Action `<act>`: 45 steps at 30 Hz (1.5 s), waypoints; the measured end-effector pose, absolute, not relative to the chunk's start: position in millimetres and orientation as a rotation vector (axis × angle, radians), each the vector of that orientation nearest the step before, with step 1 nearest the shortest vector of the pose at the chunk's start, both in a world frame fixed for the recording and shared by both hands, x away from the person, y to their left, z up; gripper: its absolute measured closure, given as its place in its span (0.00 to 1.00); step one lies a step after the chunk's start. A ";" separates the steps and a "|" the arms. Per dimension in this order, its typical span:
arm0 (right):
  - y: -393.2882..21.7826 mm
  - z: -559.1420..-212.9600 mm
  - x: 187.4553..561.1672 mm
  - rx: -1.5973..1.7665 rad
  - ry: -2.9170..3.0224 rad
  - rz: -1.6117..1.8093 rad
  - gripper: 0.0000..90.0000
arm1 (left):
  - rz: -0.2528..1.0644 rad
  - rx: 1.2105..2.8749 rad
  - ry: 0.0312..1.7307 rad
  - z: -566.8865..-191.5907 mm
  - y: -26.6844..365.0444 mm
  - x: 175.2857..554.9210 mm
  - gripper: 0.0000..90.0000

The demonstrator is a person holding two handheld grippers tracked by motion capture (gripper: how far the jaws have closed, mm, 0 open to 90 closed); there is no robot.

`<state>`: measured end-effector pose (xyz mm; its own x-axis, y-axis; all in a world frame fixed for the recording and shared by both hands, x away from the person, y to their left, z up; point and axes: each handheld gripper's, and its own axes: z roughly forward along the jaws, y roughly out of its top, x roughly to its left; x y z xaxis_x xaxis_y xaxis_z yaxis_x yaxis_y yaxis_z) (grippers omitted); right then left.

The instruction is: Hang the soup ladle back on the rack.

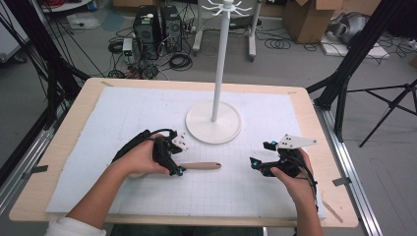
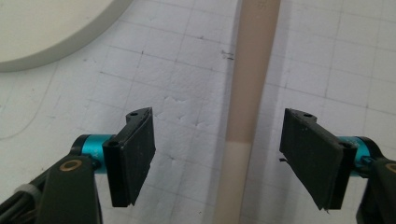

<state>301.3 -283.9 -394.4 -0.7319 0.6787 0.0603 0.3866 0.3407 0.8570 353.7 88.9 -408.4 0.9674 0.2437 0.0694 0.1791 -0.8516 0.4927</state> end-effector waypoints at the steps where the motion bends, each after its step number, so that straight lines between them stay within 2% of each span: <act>1: -283.8 -394.4 301.1 0.952 2.304 1.341 0.21 | 0.172 2.632 0.290 -410.0 88.7 354.7 0.31; 6: -283.1 -394.4 300.8 0.949 2.309 1.339 0.21 | 0.138 2.649 0.264 -412.6 87.8 354.2 0.35; 11: -282.0 -395.1 301.4 0.943 2.314 1.332 0.21 | 0.152 2.650 0.234 -411.2 86.8 352.9 0.46; 17: -281.4 -395.1 301.1 0.941 2.316 1.333 0.21 | 0.156 2.671 0.218 -411.1 84.1 351.6 0.53; 25: -281.3 -395.0 300.8 0.941 2.321 1.332 0.21 | 0.135 2.696 0.205 -411.4 80.3 350.2 0.59; 33: -280.5 -395.1 300.7 0.933 2.327 1.331 0.21 | 0.079 2.710 0.211 -411.1 78.4 349.1 0.73; 40: -279.8 -395.3 300.5 0.934 2.329 1.328 0.21 | 0.105 2.719 0.199 -410.8 76.5 348.2 0.82; 45: -279.7 -395.3 300.4 0.930 2.330 1.323 0.21 | 0.128 2.725 0.179 -410.7 75.8 346.2 0.82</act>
<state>300.4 -279.7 -395.3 -0.7439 0.6663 0.0522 0.3862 0.3648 0.8472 346.2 75.8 -410.7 0.9876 0.1436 0.0636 0.1064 -0.9099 0.4009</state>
